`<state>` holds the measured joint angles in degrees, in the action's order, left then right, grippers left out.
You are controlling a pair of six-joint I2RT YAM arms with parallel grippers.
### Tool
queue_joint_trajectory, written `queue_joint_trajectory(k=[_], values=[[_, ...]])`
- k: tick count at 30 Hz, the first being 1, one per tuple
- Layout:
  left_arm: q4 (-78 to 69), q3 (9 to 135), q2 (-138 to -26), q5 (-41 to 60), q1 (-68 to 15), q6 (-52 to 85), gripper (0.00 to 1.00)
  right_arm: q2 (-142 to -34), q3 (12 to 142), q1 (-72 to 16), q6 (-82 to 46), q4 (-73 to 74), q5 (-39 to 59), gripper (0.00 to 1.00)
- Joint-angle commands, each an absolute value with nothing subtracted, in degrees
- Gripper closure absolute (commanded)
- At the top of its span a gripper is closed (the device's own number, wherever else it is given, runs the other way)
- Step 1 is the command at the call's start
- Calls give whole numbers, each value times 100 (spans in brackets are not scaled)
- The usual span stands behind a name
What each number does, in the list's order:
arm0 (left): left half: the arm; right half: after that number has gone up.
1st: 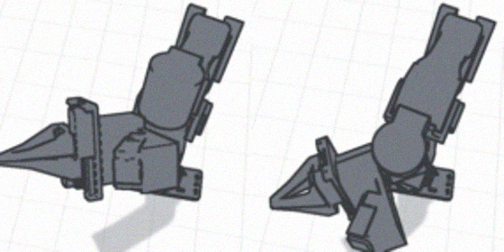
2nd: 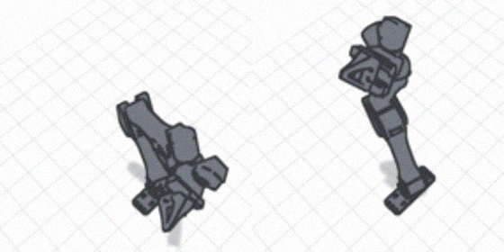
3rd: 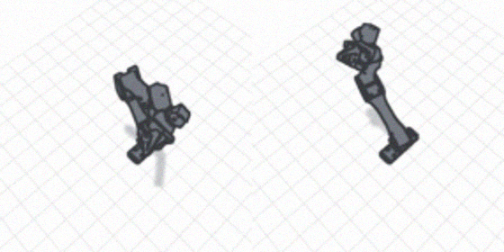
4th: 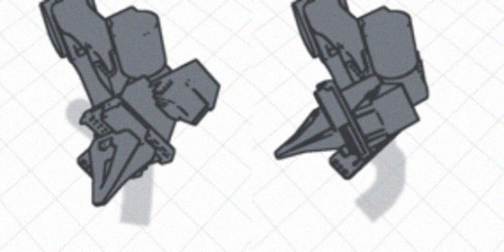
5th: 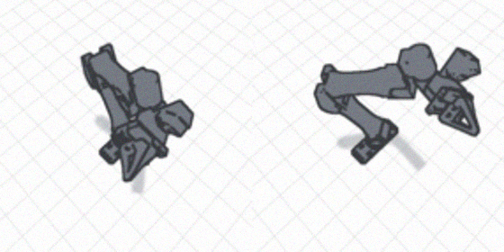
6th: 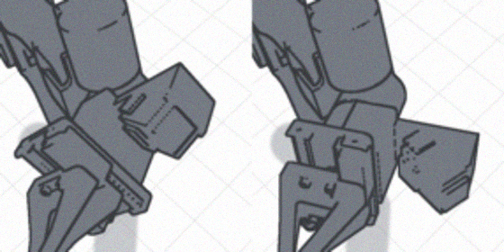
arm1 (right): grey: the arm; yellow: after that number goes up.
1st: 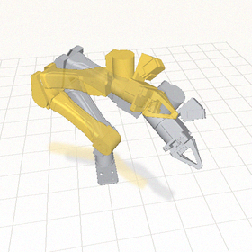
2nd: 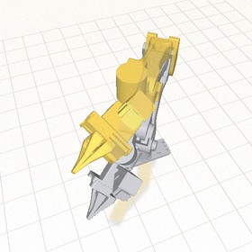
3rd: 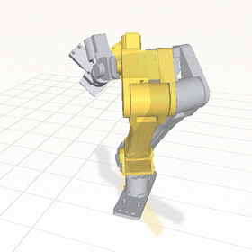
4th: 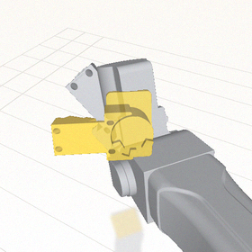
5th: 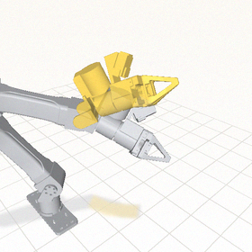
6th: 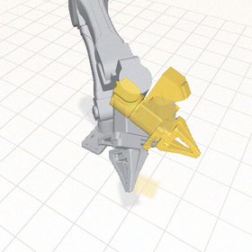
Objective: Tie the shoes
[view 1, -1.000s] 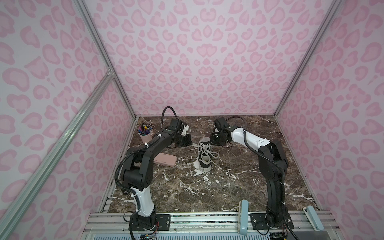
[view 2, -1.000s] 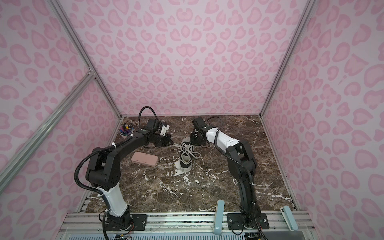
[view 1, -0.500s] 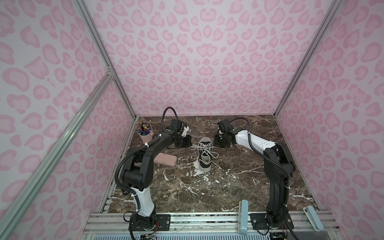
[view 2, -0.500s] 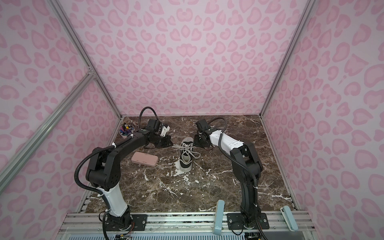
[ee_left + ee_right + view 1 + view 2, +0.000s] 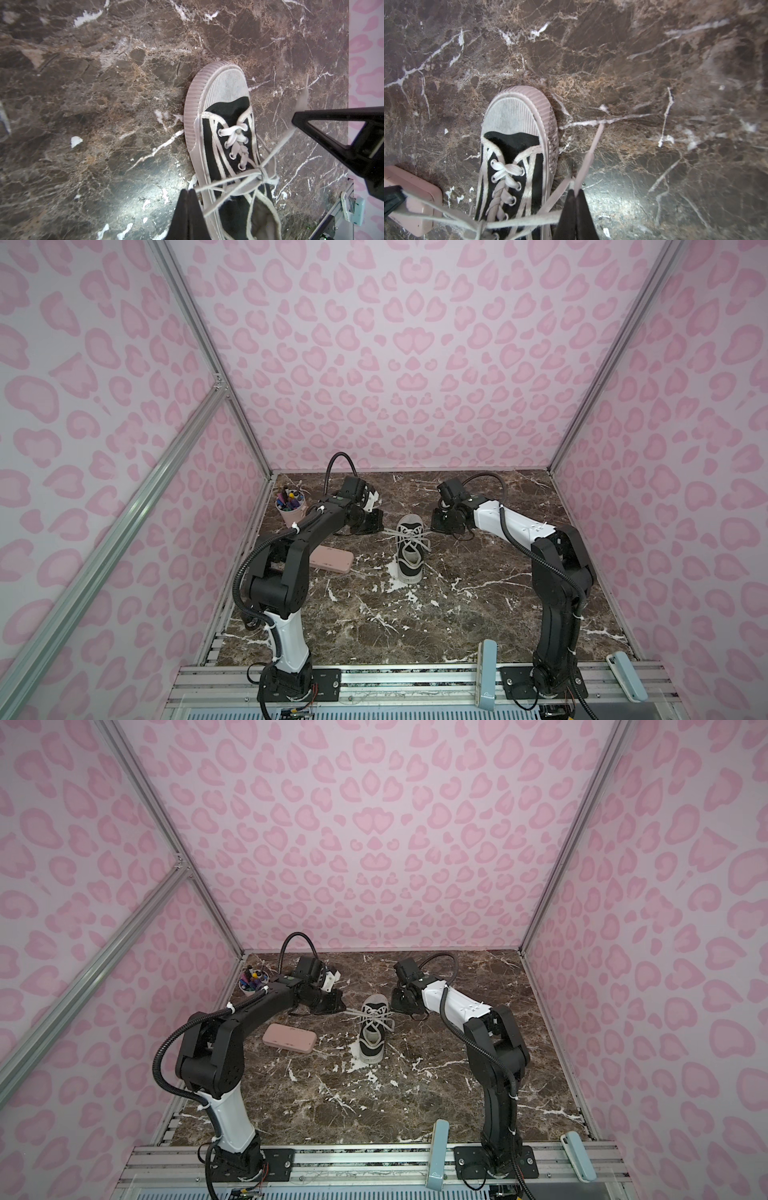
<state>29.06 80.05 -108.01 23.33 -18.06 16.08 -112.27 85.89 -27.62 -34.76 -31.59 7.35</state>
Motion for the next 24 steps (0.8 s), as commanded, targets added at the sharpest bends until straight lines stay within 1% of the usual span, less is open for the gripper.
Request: queue_joint_trajectory(k=[1,2,13,21,24], values=[[3015,8090,-10846,2209,-1806,1529,96,-11151,8561,-2751,-3441,-3228,460,100],[3022,8082,-10846,2197,-1803,1530,96,-11113,8340,-2742,-3446,-3189,440,100],[2944,8095,-10994,2398,-1871,1527,96,-11056,8166,-2662,-3446,-3146,521,100],[2938,8175,-11050,2307,-1914,1412,96,-11098,8150,-2630,-3323,-3189,575,100],[2985,8226,-11064,2247,-1916,1368,96,-11109,8163,-2581,-3231,-3287,444,100]])
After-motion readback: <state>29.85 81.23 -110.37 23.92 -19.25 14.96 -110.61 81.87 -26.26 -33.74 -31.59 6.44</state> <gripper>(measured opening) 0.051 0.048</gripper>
